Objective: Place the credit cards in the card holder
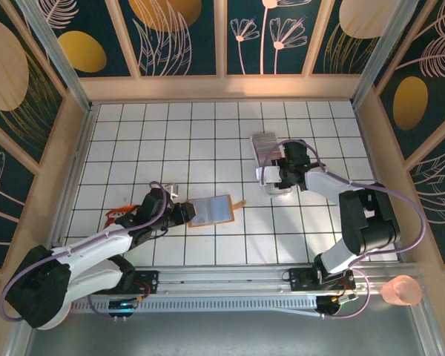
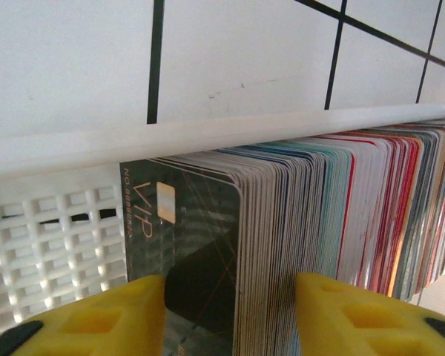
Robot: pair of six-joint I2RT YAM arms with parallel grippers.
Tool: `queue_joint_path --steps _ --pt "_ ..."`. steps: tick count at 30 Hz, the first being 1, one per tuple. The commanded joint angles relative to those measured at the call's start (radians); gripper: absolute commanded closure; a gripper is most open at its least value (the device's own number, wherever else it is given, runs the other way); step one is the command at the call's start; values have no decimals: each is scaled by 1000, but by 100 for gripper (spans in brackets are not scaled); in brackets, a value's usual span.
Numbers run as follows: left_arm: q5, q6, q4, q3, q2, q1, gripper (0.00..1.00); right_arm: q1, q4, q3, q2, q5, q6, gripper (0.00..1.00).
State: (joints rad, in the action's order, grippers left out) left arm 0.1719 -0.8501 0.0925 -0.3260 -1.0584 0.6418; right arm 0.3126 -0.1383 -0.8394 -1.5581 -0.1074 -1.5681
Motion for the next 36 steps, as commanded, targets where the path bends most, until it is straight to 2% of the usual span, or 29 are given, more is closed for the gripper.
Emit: queue_joint_path --steps 1,6,8,18,20,23,27,36 --pt "-9 -9 -7 5 -6 7 65 3 17 -49 29 6 -14 60" --pt "-6 -12 -1 8 -7 6 67 1 -1 -47 44 7 -12 65" --pt "-5 -11 0 7 -10 6 68 2 -3 -43 50 9 -12 71" --pt "6 -11 10 4 -26 6 71 2 -1 -28 84 11 -11 72" --pt "8 -11 10 4 -26 6 71 1 -3 -29 89 10 -8 76" --pt "7 -10 10 4 -25 6 72 1 -8 -32 99 12 -7 77" --pt "6 -9 13 2 -28 6 72 1 -29 -33 117 11 -2 86" --pt "0 -2 8 -4 -34 7 73 2 -141 -31 188 2 57 92"
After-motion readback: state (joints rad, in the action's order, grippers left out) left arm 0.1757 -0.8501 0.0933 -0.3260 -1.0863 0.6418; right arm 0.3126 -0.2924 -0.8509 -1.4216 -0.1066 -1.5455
